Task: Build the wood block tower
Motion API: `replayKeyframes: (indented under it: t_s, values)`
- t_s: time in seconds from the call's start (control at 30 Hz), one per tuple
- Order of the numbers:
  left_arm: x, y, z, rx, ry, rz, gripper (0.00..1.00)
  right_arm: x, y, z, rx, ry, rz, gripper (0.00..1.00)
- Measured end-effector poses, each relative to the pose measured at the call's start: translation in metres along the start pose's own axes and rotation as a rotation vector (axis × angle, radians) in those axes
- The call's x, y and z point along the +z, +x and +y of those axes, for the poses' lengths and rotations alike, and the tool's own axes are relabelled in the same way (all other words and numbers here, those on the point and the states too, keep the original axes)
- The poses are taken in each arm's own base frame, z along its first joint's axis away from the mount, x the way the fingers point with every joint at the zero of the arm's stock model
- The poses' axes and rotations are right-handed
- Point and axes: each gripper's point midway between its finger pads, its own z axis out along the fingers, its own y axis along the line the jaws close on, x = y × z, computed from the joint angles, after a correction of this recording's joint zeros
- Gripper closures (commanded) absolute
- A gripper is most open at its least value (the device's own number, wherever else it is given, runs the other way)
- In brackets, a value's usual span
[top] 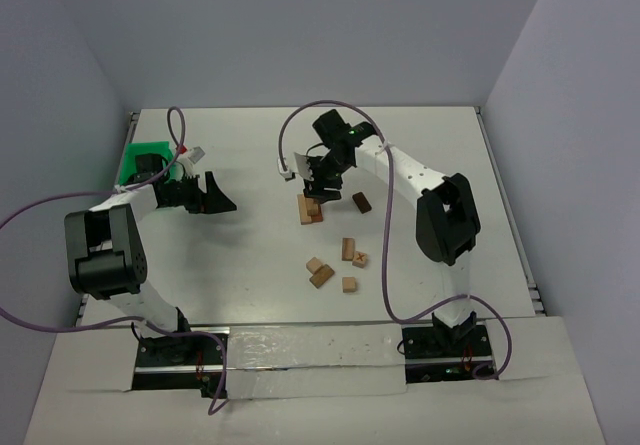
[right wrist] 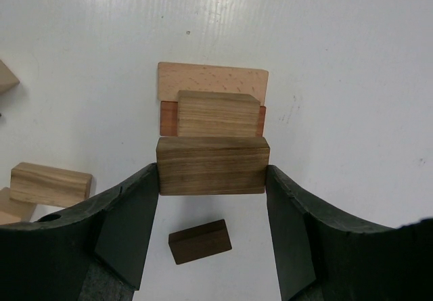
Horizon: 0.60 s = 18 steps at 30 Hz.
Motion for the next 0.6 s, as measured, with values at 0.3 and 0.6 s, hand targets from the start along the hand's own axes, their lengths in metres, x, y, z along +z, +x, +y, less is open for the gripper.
replayKeyframes:
  t_s: [0.3, 0.6]
  values:
    - [0.0, 0.0, 0.003, -0.014, -0.018, 0.0, 0.01, 0.005, -0.001, 0.001, 0.057, -0.009, 0.002, 0.57]
    - [-0.005, -0.012, 0.007, 0.013, -0.077, -0.034, 0.01, 0.022, 0.001, 0.004, 0.09, -0.014, 0.031, 0.57]
